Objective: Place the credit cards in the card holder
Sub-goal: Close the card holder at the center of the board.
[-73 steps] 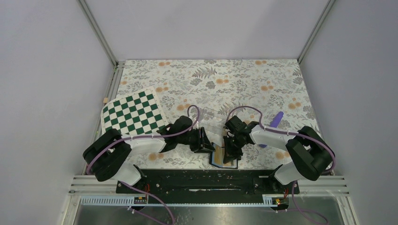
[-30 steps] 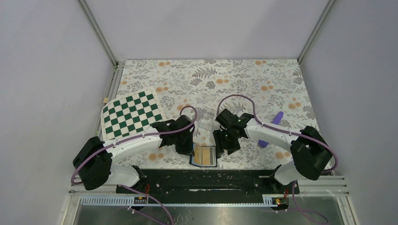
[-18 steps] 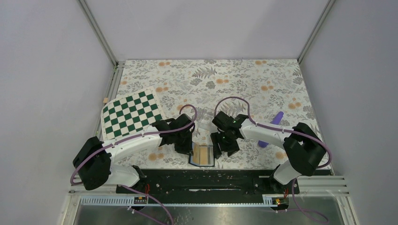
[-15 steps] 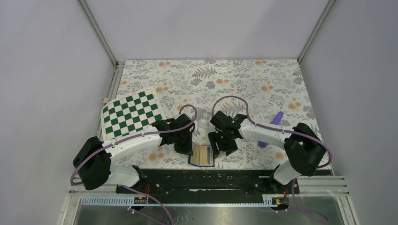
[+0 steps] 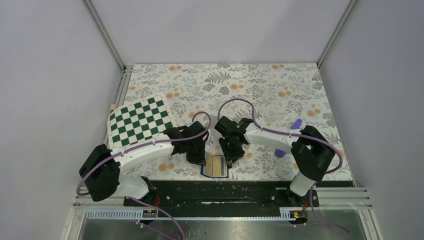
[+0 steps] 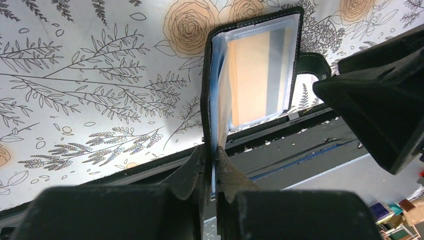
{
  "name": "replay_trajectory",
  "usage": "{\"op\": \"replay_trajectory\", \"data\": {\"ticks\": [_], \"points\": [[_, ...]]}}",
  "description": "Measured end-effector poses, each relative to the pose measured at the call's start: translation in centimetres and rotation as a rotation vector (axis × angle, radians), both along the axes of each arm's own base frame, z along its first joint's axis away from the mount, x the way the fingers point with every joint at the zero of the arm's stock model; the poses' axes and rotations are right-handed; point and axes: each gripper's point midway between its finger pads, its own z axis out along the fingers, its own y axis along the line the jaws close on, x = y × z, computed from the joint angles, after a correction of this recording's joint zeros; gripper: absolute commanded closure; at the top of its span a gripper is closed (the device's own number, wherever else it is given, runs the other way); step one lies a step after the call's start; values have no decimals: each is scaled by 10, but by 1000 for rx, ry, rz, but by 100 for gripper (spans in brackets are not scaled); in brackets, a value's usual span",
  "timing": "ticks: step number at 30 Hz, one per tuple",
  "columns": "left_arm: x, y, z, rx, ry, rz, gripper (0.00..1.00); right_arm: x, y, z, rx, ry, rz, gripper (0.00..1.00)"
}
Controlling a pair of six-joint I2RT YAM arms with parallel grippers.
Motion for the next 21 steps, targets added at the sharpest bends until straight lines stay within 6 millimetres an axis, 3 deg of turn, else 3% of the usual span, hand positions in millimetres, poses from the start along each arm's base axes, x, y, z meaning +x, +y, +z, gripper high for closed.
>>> {"op": "replay_trajectory", "data": {"ticks": [7, 14, 21], "points": [[0, 0, 0, 1, -1, -4, 98, 1, -8, -4, -44, -6, -3, 100], [2, -3, 5, 0, -1, -10, 74, -2, -8, -6, -40, 3, -9, 100], [4, -30, 15, -101, 19, -27, 67, -12, -11, -12, -10, 29, -37, 100]]}}
